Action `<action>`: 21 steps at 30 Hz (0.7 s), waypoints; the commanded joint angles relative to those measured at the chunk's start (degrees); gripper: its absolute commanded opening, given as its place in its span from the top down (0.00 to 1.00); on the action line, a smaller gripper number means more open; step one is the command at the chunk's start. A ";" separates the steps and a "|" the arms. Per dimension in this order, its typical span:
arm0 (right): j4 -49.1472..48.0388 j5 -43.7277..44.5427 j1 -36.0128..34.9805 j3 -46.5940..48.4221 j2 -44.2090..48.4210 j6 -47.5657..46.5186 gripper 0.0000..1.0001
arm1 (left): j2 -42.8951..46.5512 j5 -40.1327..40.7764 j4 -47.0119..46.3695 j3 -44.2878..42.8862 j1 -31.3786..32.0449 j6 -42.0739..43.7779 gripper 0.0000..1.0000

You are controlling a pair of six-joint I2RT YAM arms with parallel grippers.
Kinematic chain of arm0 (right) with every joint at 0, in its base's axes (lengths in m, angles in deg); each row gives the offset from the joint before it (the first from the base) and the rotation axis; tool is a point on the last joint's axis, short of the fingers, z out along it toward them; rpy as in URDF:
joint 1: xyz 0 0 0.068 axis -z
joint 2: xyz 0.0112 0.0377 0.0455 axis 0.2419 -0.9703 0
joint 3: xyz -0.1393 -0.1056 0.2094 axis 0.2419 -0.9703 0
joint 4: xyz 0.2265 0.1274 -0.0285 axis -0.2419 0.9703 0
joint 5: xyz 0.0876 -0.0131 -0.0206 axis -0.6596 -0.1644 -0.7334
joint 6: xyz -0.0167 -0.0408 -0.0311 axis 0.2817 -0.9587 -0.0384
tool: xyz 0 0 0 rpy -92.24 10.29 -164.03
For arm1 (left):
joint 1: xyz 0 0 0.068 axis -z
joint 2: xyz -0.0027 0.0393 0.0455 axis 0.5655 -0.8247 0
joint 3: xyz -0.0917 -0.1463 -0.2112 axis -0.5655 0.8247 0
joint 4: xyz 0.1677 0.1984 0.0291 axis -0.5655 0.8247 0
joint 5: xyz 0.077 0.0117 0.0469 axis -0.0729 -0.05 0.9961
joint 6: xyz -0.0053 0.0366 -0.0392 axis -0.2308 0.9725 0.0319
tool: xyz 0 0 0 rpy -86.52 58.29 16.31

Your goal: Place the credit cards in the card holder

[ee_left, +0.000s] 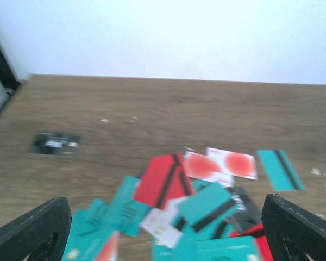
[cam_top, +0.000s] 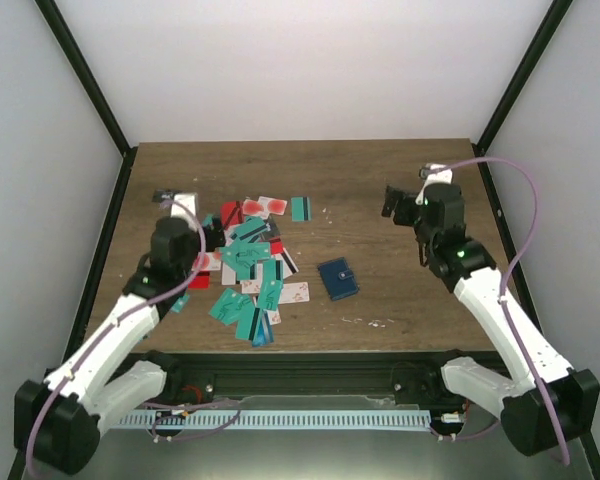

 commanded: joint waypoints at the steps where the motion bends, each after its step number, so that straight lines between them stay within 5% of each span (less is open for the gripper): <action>1: -15.72 11.35 0.63 -12.56 3.85 -7.85 0.00 | 8.65 12.76 -26.41 16.29 -1.36 10.84 0.03; 10: -43.29 4.33 1.01 -38.86 10.46 -12.22 0.00 | 8.33 2.91 -48.58 34.94 -9.28 12.85 0.02; 21: -81.42 1.62 4.03 -51.03 -7.53 -19.12 0.00 | -14.11 -2.05 -76.17 37.08 -15.50 10.73 0.00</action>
